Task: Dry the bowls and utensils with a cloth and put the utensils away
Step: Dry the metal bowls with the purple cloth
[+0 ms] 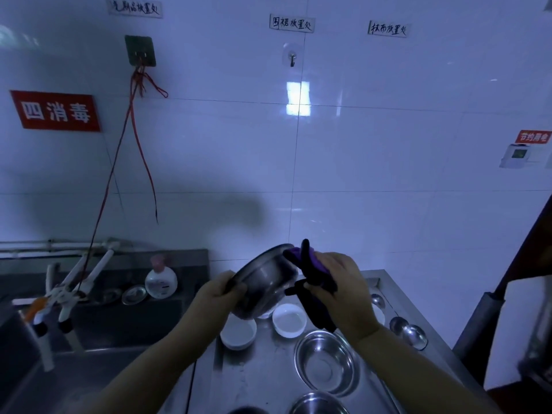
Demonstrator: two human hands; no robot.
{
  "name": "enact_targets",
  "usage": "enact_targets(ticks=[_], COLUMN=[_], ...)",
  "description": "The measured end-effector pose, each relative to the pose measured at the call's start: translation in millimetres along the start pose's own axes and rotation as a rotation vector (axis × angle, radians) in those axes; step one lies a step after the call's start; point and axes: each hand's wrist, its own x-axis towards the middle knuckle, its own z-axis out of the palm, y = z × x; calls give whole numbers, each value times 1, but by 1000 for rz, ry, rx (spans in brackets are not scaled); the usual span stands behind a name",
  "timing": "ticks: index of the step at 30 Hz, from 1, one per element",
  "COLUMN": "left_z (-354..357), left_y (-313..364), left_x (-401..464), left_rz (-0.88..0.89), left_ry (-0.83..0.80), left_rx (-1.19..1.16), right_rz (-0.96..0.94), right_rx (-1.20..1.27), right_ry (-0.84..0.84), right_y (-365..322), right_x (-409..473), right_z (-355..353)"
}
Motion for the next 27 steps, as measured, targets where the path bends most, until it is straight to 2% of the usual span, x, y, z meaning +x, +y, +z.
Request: enact_targets(ticks=[3, 7, 11, 15, 22, 24, 27], left_z=[13, 27, 31, 34, 38, 37, 33], left_y=[9, 18, 17, 18, 25, 25, 23], left_x=[2, 13, 1, 3, 6, 5, 3], left_rz=[-85, -270, -246, -204, -189, -194, -213], left_ry=[19, -17, 42, 44, 155, 159, 189], left_rx=[-179, -296, -464, -462, -507, -498, -484], right_rz=[-46, -170, -387, -445, -313, -192, 105], right_rx=[19, -61, -224, -306, -211, -185, -148], right_ry=[-30, 76, 150, 111, 192, 164, 105], right_y=[-15, -29, -43, -50, -66, -66, -58], right_x=[-1, -1, -14, -18, 11, 21, 34], right_z=[16, 28, 43, 43, 29, 22, 12])
